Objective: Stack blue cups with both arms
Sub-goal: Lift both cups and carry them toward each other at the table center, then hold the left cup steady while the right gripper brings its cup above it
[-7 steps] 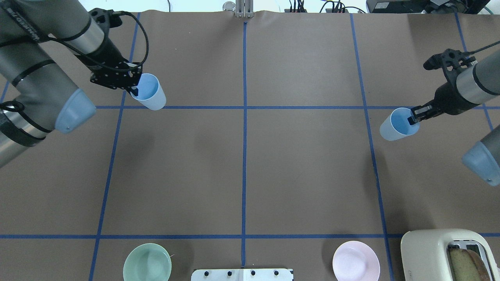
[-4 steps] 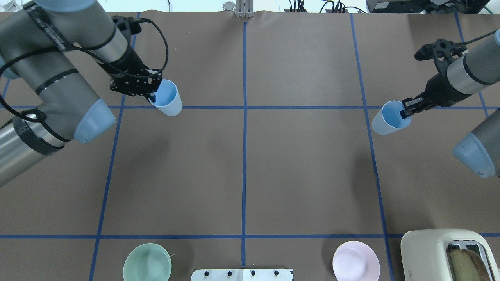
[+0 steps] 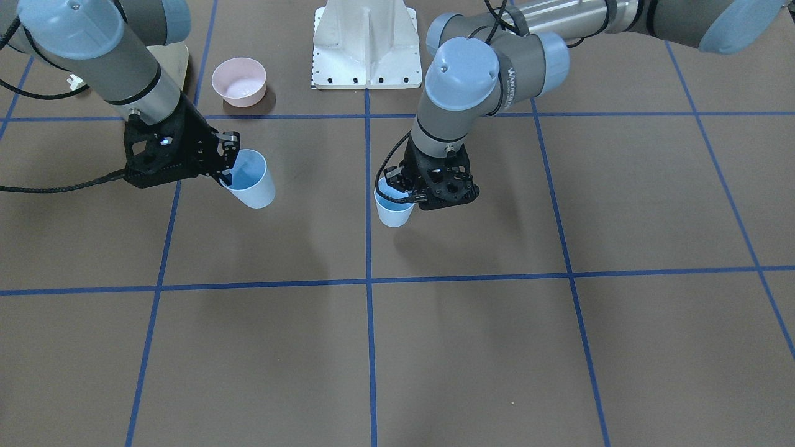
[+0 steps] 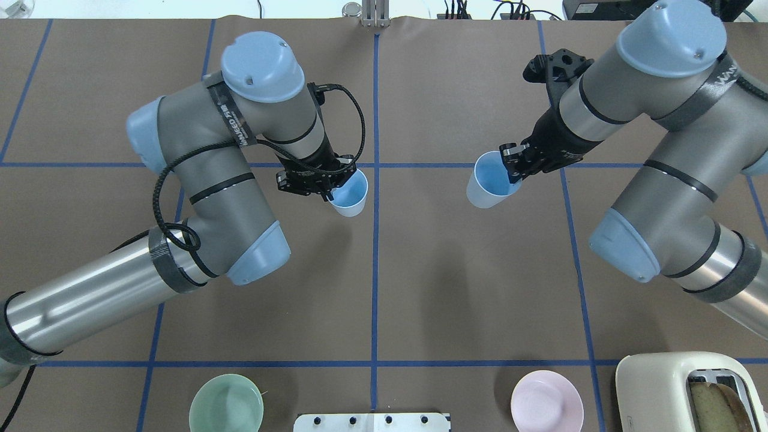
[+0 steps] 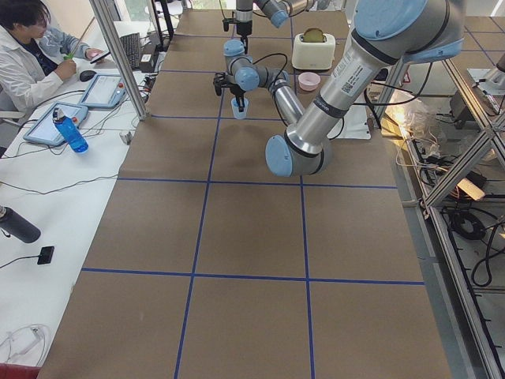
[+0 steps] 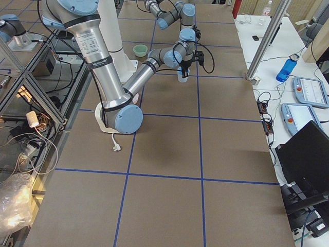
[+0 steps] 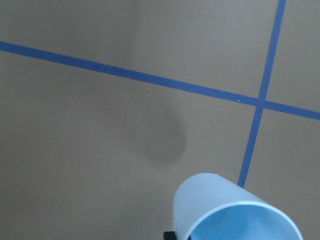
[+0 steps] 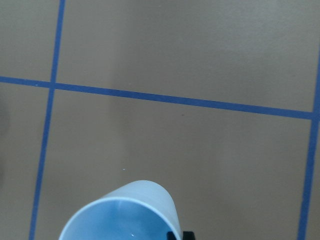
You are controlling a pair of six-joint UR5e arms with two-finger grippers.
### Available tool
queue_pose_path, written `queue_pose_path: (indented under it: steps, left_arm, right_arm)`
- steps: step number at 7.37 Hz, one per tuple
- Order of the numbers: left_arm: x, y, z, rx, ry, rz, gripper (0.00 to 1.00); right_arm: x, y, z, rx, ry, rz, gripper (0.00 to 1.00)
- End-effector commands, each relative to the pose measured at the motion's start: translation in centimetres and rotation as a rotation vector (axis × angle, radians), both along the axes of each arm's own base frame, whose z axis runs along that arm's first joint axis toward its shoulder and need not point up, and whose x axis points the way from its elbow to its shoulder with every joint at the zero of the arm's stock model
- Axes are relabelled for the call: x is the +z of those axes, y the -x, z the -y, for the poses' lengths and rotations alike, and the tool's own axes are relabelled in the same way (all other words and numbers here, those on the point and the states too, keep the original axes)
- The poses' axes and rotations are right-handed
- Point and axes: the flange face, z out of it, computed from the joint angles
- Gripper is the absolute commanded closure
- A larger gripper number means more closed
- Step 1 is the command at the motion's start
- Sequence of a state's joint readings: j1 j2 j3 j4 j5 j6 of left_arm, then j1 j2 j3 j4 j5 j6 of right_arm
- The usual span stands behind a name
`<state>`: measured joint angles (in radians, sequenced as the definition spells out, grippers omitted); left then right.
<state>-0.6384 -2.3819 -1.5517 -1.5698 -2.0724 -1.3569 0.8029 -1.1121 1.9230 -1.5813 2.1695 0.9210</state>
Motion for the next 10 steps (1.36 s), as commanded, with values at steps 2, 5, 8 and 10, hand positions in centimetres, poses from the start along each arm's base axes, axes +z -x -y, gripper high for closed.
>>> queue_pose_path:
  steps: [2, 5, 8, 10]
  left_arm:
    - [0.4, -4.1, -0.7, 0.003, -0.006, -0.024, 1.0]
    - [0.9, -4.7, -0.8, 0.007, -0.01, -0.03, 1.0]
    - [0.8, -4.7, -0.8, 0.009, -0.017, -0.037, 1.0]
    - [1.0, -4.7, -0.7, 0.001, -0.023, -0.029, 0.91]
  right_arm:
    - [-3.4, 1.9, -0.5, 0.002, -0.001, 0.006, 0.93]
    - [-4.3, 2.1, -0.6, -0.002, -0.011, 0.017, 0.93]
    - [-5.4, 2.2, -0.8, -0.01, -0.022, 0.035, 0.93]
    - [-6.0, 2.4, -0.7, -0.012, -0.029, 0.041, 0.93]
